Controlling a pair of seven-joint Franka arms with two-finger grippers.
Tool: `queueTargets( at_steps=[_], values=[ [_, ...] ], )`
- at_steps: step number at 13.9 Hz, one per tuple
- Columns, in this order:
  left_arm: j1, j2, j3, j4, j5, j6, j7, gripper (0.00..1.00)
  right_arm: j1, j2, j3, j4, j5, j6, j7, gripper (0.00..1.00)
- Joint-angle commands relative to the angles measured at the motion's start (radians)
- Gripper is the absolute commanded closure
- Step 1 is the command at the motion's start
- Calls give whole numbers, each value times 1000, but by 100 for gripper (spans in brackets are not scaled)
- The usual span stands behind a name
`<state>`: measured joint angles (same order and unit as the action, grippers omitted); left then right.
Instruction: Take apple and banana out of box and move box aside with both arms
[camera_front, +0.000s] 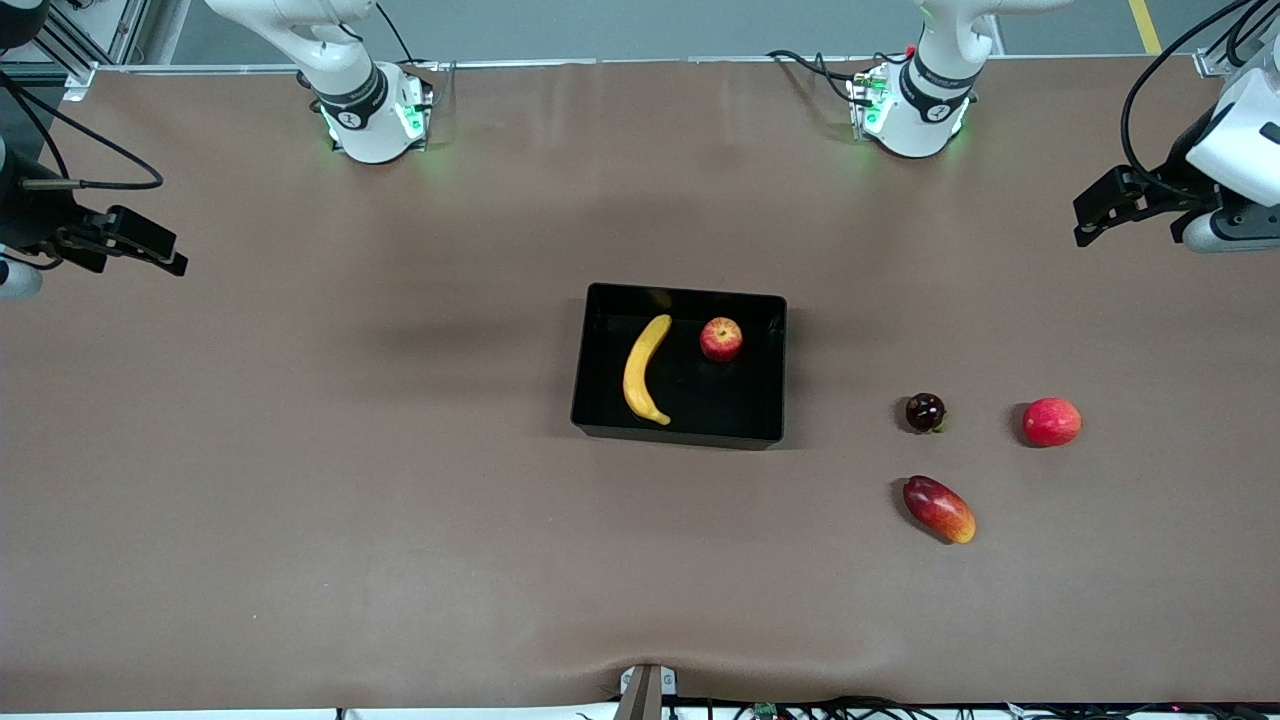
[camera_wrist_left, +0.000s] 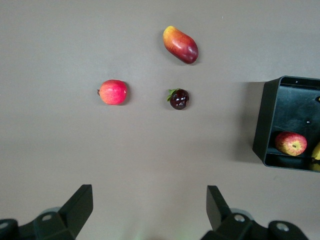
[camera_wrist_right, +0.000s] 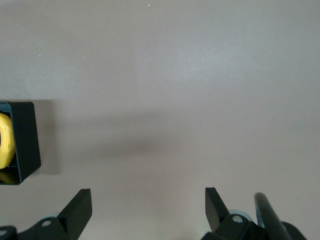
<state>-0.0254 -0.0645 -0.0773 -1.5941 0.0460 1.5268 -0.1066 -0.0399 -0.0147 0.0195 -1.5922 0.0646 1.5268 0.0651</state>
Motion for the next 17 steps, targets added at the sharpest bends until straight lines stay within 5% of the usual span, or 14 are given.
queueTargets(
  at_steps=[1,8,17],
  values=[
    [1,6,-1,22,18,-34,11,0,-25,7,13,14,18,-11,-18,0],
    [-8,69,-12,10,86,-30,28,0,-25,7,13,14,18,-11,-18,0],
    [-46,232,-16,-81,-26,263,-137,0,-25,7,13,14,18,-11,-18,0]
  ],
)
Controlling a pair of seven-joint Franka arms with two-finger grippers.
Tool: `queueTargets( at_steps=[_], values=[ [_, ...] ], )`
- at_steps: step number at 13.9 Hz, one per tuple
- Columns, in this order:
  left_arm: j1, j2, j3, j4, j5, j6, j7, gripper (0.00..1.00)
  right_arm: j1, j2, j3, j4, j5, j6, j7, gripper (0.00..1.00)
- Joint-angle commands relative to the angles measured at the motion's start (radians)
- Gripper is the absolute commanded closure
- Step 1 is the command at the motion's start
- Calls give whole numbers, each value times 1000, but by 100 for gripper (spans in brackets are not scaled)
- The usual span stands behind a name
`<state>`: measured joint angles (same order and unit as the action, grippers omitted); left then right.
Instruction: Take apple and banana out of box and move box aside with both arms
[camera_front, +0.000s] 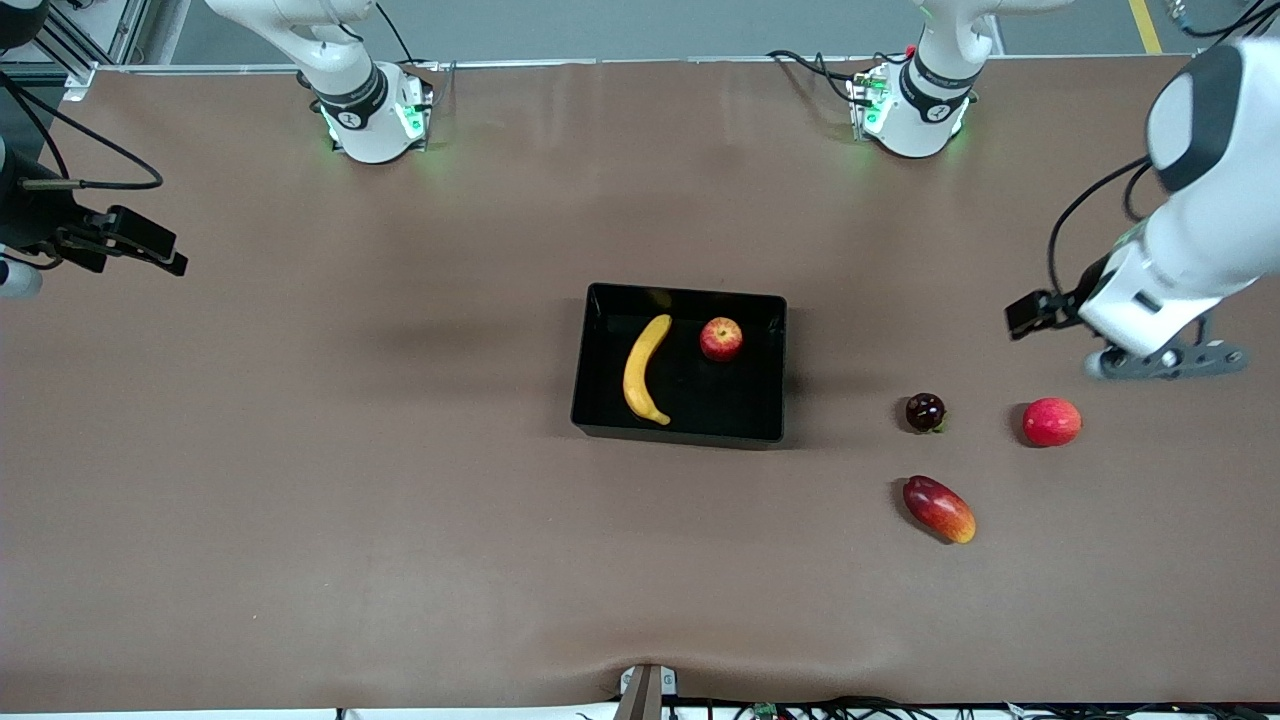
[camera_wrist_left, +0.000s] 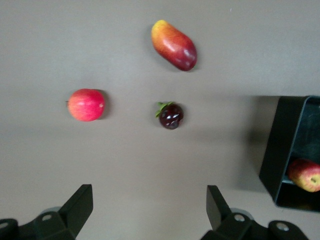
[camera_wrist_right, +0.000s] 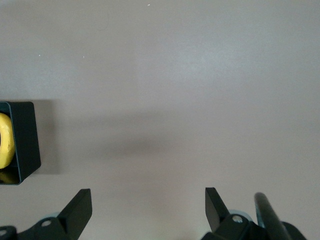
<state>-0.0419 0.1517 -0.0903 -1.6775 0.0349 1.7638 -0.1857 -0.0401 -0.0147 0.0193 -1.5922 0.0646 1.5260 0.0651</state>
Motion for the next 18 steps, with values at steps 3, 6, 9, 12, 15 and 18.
queueTargets(
  at_steps=[3,6,9,12,15,18],
  values=[
    [-127,40,-3,-1,-15,43,-153,0,-26,7,11,14,18,-10,-18,0],
    [-240,89,-3,-1,-13,62,-309,0,-30,7,13,14,18,-10,-18,0],
    [-355,159,-3,-1,-7,141,-475,0,-30,7,13,12,18,-10,-18,0],
    [-458,256,-3,-2,2,259,-631,0,-30,7,13,12,18,-10,-18,0],
    [-503,333,-3,-8,2,331,-689,0,-30,7,13,12,18,-10,-18,0],
    [-536,377,-3,-44,2,417,-730,0,-29,7,13,14,18,-10,-18,0]
  ],
)
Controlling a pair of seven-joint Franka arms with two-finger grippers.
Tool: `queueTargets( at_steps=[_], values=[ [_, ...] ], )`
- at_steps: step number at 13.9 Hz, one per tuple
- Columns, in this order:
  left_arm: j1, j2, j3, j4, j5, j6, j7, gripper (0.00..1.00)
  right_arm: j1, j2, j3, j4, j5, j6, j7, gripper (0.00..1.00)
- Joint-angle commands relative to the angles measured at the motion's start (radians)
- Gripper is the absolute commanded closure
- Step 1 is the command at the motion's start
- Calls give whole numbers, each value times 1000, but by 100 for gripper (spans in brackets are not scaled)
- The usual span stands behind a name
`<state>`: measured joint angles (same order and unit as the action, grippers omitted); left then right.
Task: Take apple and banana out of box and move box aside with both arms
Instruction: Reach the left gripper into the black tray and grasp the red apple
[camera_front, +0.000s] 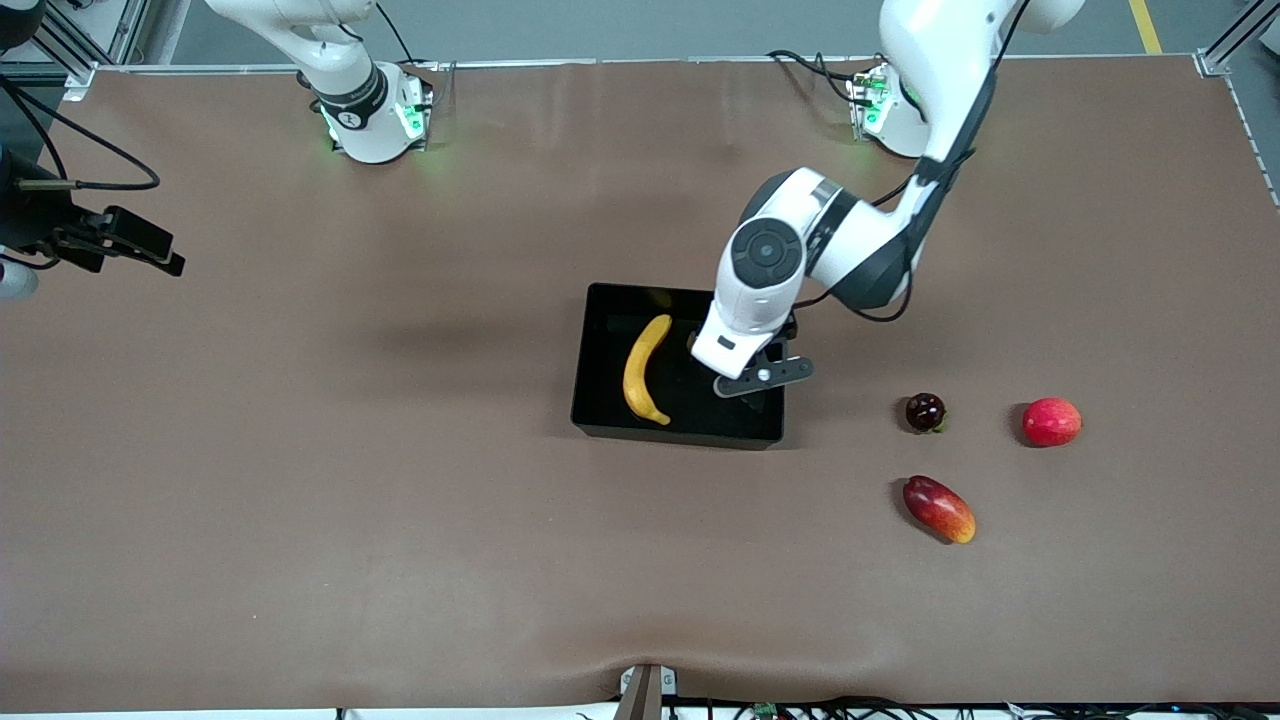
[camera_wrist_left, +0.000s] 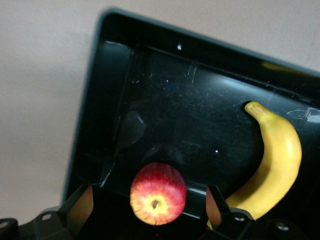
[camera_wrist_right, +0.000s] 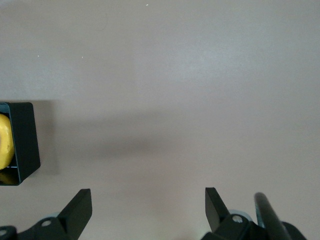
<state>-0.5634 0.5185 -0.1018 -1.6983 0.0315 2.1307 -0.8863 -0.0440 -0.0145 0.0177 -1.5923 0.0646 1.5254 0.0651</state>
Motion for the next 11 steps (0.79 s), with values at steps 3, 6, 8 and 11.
queueTargets(
  at_steps=[3,6,8,11],
  values=[
    [-44,57,8,-26,5,80,-34,0,-25,7,15,12,18,-11,-18,0],
    [-46,94,8,-32,5,81,-46,0,-23,7,15,15,18,-14,-16,0],
    [-56,110,8,-34,5,81,-46,0,-23,7,15,15,18,-14,-16,0],
    [-56,112,8,-44,5,80,-48,0,-22,7,15,15,18,-16,-16,0]
  ],
)
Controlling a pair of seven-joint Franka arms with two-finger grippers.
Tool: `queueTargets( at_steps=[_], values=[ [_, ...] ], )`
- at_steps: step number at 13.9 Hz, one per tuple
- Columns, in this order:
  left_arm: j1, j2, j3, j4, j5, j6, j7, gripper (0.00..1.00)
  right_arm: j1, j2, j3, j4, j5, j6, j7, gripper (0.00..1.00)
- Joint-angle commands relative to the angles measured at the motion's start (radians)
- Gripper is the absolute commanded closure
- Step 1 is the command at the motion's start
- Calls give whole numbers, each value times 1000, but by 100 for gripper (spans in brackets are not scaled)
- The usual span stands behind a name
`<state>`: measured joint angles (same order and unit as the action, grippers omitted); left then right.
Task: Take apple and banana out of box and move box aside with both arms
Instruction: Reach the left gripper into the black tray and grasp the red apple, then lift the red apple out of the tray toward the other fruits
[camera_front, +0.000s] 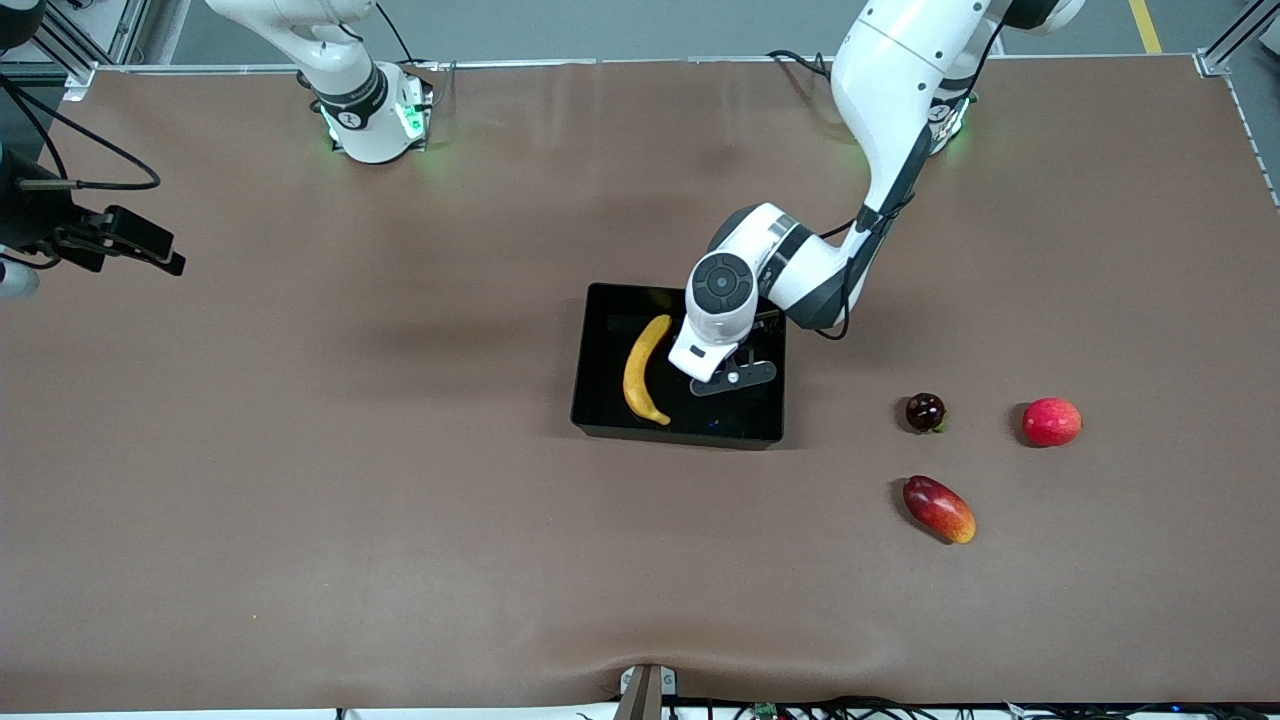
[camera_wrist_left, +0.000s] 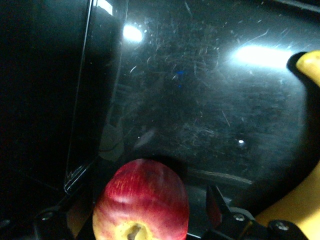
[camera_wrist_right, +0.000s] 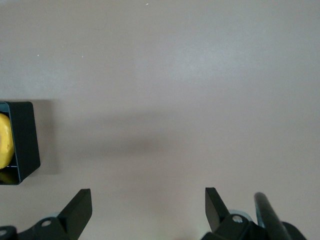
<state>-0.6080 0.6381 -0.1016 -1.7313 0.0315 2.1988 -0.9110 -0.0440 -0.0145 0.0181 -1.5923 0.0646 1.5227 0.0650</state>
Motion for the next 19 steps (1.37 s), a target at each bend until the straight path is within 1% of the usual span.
queueTargets(
  at_steps=[1,2,3,4,6,7,8,9,12,13,14,16,19],
  values=[
    [-13,-8,8,-13,5,12,-28,25,-22,7,14,15,18,-12,-16,0],
    [-15,-8,8,-11,5,10,-41,59,-23,7,14,15,18,-12,-16,0],
    [-22,-9,8,-8,5,6,-52,87,-23,7,14,15,18,-13,-16,0],
    [-36,-15,10,-5,5,0,-60,100,-23,7,14,15,18,-12,-16,0],
    [-39,-37,16,-2,7,-28,-63,100,-22,7,14,15,18,-12,-16,0],
    [-38,-61,19,-1,31,-48,-58,100,-22,7,16,15,18,-12,-16,0],
    [-30,-83,14,12,89,-85,-55,100,-22,7,14,15,18,-12,-16,0],
    [-23,-101,11,41,129,-132,-52,100,-22,7,14,15,18,-12,-16,0],
    [-6,-121,22,183,137,-278,-39,100,-22,7,14,15,18,-12,-16,0],
    [14,-127,20,224,139,-316,-14,100,-22,7,14,15,18,-13,-16,0],
    [27,-146,22,246,137,-347,13,100,-22,7,14,15,18,-13,-16,0],
    [100,-205,19,245,134,-359,104,100,-23,7,14,15,18,-12,-16,0],
    [203,-238,19,245,125,-401,236,100,-23,7,14,15,20,-12,-16,0]
  ],
)
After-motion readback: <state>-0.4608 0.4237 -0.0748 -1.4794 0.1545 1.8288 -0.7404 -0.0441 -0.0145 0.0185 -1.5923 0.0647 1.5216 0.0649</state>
